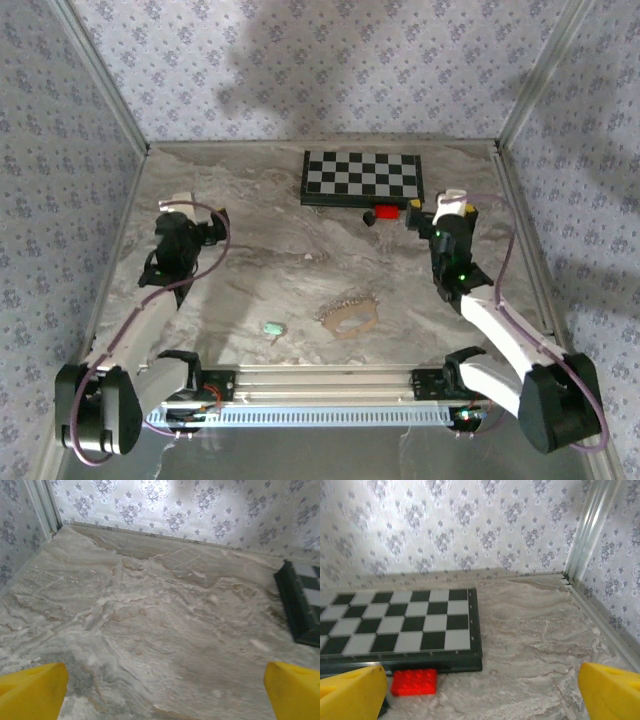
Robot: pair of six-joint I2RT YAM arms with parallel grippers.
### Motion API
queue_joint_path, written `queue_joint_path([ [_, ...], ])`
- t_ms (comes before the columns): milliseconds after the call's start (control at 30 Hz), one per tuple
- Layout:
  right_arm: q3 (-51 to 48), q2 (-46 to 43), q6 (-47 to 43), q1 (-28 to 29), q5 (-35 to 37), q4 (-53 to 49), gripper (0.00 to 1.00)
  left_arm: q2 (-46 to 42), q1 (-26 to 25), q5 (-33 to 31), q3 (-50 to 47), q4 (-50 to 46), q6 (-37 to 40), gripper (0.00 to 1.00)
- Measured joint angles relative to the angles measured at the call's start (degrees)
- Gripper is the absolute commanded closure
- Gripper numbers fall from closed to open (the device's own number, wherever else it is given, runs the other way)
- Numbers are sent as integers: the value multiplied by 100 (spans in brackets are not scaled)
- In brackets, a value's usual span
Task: Put the keys on the keyring
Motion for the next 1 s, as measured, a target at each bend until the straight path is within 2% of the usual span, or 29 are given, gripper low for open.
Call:
queue_joint_path([
  [133,855,-28,643,133,-188,-1464,1,-151,-199,678,352,-903,-444,0],
  [300,1340,374,874,767,-938,-2979,1,-20,-704,1692,581,-1878,-649,0],
  [433,1759,894,892,1305,-1676,-3978,0,13,-1117,2450,636,-2153,-848,0],
  [567,2212,1342,780,2179,-2234,-4854,0,9,-1147,3108,636,-2157,-1060,0],
  [700,2398,1578,595,3180,-2798,-5364,10,-105,-1147,3469,621,-2166,-1182,0],
  [800,2385,1635,535,3657,-3171,-5495,19,-293,-1147,3569,608,-2186,-1228,0],
  [900,2306,1696,529,3818,-3434,-5471,30,-396,-1147,3593,608,-2205,-1252,1],
  [1000,2149,1764,590,3829,-3567,-5353,35,-424,-1147,3622,608,-2260,-1276,1],
])
